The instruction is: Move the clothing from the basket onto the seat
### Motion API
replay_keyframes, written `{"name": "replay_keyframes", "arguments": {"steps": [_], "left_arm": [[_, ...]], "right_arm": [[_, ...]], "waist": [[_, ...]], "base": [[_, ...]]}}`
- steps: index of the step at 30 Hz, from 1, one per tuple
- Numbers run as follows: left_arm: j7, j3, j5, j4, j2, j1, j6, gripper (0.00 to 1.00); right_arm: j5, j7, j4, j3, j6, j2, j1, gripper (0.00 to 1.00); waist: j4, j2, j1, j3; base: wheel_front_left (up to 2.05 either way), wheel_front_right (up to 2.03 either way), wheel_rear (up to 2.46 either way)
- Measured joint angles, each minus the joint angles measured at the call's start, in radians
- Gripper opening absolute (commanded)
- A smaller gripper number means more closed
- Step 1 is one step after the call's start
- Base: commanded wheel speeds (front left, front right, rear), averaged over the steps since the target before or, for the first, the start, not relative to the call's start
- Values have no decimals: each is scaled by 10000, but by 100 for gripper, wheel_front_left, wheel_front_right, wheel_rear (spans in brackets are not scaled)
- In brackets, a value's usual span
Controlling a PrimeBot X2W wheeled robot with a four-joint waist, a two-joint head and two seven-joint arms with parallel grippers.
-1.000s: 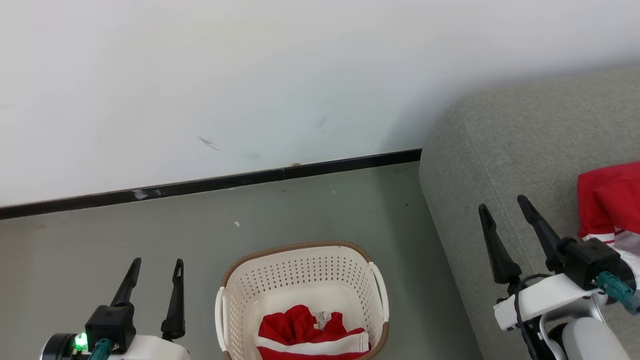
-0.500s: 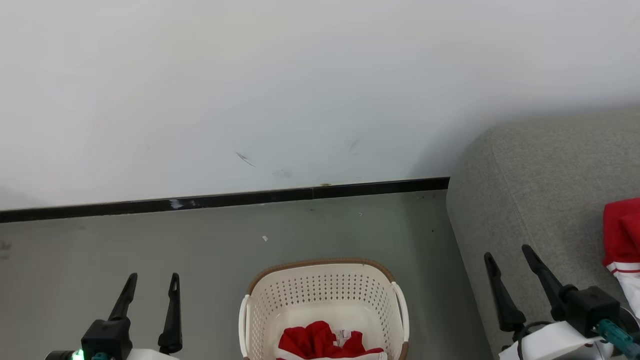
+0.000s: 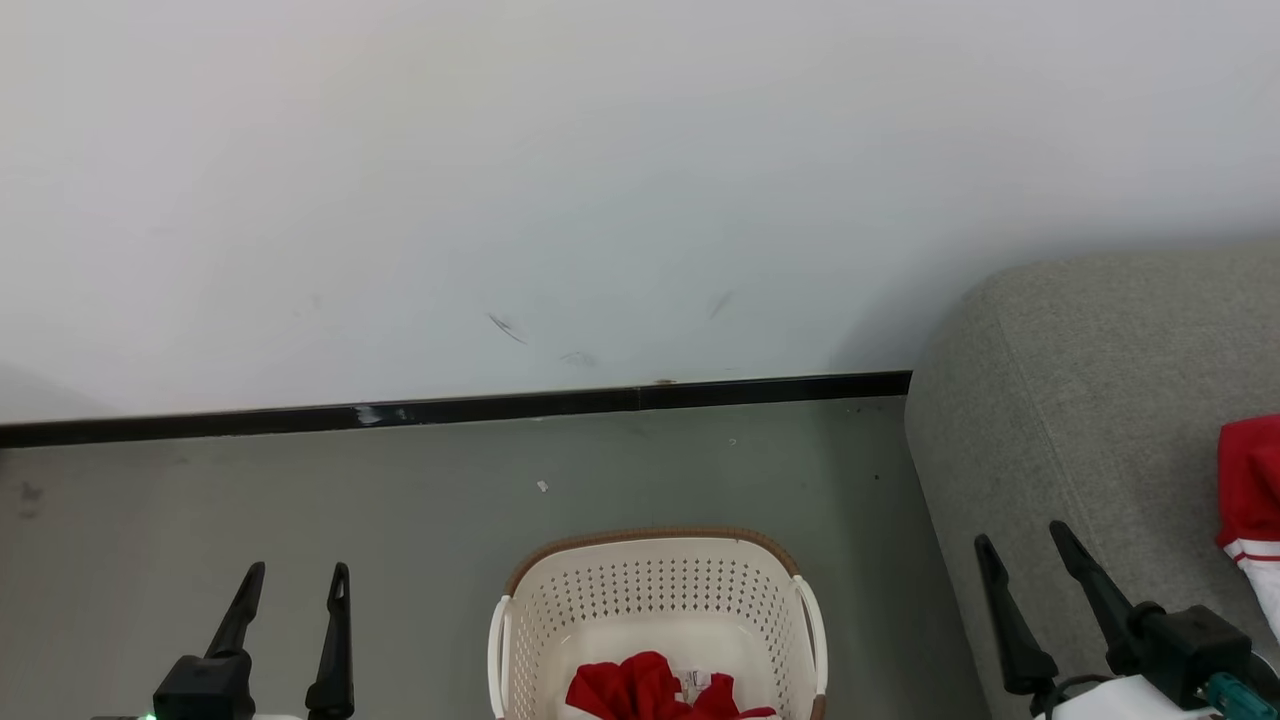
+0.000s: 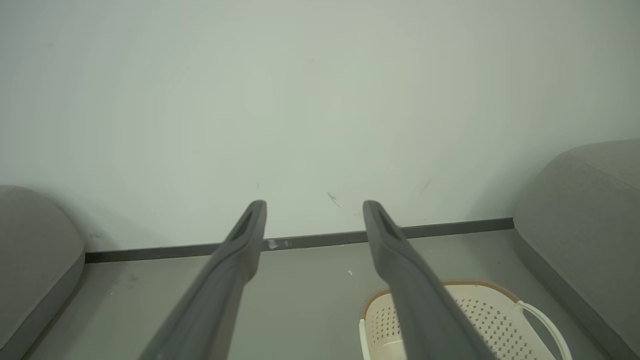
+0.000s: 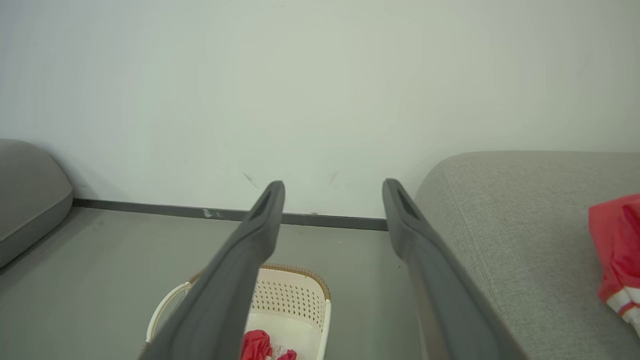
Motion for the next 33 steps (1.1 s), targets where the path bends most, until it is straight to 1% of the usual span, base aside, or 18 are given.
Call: {"name": "replay_keyframes", "arguments": {"steps": [10,18,24,26,27,33], "left_arm": [[0,155,209,-109,4,1,-94,100],[0,115,305,-117,88,-1,-357,100],[0,-105,403,67,328,-68,-635,100],[2,-217,443,92,368,-224,-792,100],[10,-305,523,96,391,-345,-798,100],[313,-867,825,399,566,-1185,-1342,100]], "right_arm": [[297,0,-111,171,0,0,219,100],[297,0,-293,169,0,0,357,100],[291,0,-587,-56,0,0,344,100],[291,0,-639,-105,0,0,333,100],[291,0,-658,-105,0,0,327,100],[290,0,-934,-102,0,4,316,100]], "waist": [[-31,0,0,23],[-101,0,0,84],[-175,0,0,232],[-197,0,0,294],[-210,0,0,328],[-298,0,0,583]], "base": [[0,0,0],[0,0,0],[0,0,0],[0,0,0],[0,0,0],[0,0,0]]}}
